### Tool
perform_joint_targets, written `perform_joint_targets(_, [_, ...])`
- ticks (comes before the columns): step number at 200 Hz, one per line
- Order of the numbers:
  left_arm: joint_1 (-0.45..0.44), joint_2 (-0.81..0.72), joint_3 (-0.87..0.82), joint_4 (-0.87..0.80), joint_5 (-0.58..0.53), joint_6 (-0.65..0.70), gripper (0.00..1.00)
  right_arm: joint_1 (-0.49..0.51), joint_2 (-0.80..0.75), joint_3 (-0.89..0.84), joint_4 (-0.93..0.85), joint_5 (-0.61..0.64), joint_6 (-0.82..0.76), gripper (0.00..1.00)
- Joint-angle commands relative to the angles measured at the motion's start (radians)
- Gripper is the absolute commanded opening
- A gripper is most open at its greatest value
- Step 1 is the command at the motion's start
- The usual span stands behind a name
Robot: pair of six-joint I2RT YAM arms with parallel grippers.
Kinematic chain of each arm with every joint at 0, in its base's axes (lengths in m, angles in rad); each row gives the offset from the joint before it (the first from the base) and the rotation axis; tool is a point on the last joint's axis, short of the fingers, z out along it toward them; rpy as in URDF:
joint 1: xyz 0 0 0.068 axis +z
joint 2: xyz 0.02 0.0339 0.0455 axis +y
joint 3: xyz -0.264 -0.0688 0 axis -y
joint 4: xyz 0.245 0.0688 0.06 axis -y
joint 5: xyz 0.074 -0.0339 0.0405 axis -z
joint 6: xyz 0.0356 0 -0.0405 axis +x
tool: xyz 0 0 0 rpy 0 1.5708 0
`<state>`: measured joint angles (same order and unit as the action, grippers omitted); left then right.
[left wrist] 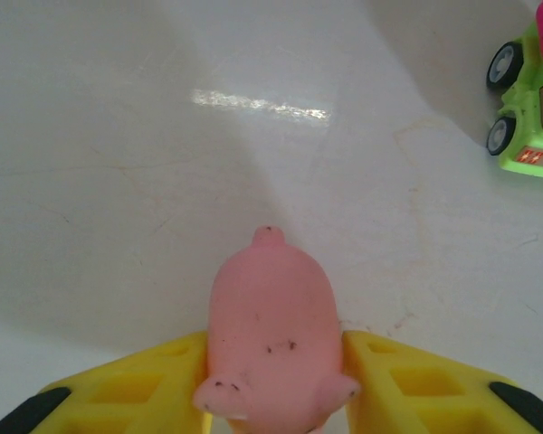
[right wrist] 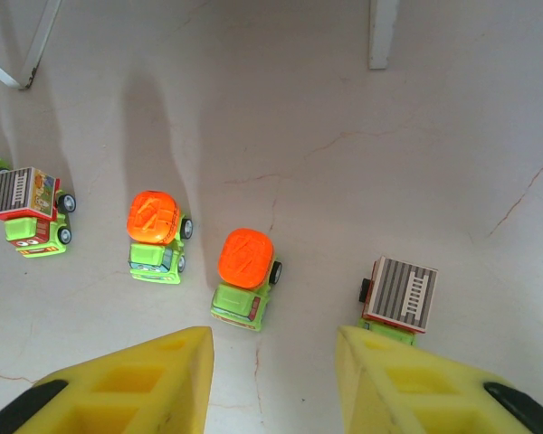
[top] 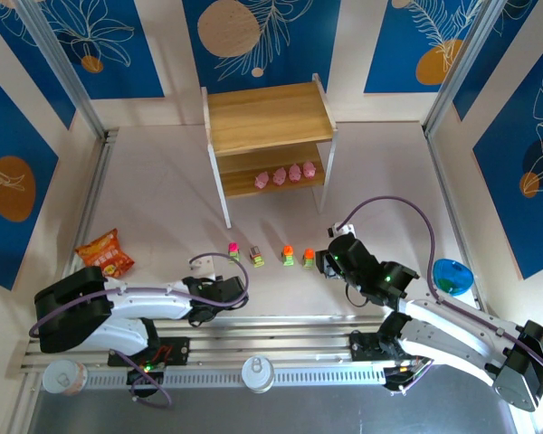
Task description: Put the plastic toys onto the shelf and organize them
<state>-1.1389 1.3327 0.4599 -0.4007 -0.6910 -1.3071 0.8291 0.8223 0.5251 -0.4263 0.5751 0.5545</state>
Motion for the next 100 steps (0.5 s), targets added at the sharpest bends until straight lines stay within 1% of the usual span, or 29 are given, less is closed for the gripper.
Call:
perform_joint_targets(1, [0.011,0.011,-0.009,-0.023,-0.007,0.003,0.39,0.005,-0.002,0.004,0.011,-0.004,-0.005,0.40])
perform_joint_targets(49, [0.014,-0.001,0.001,-0.031,-0.022,0.020,0.35,0.005,-0.002,0.004,0.011,-0.004,-0.005,0.40])
perform_joint_targets(100, [0.013,-0.020,0.018,-0.051,-0.034,0.042,0.34,0.007,-0.002,0.005,0.009,-0.002,-0.005,0.40])
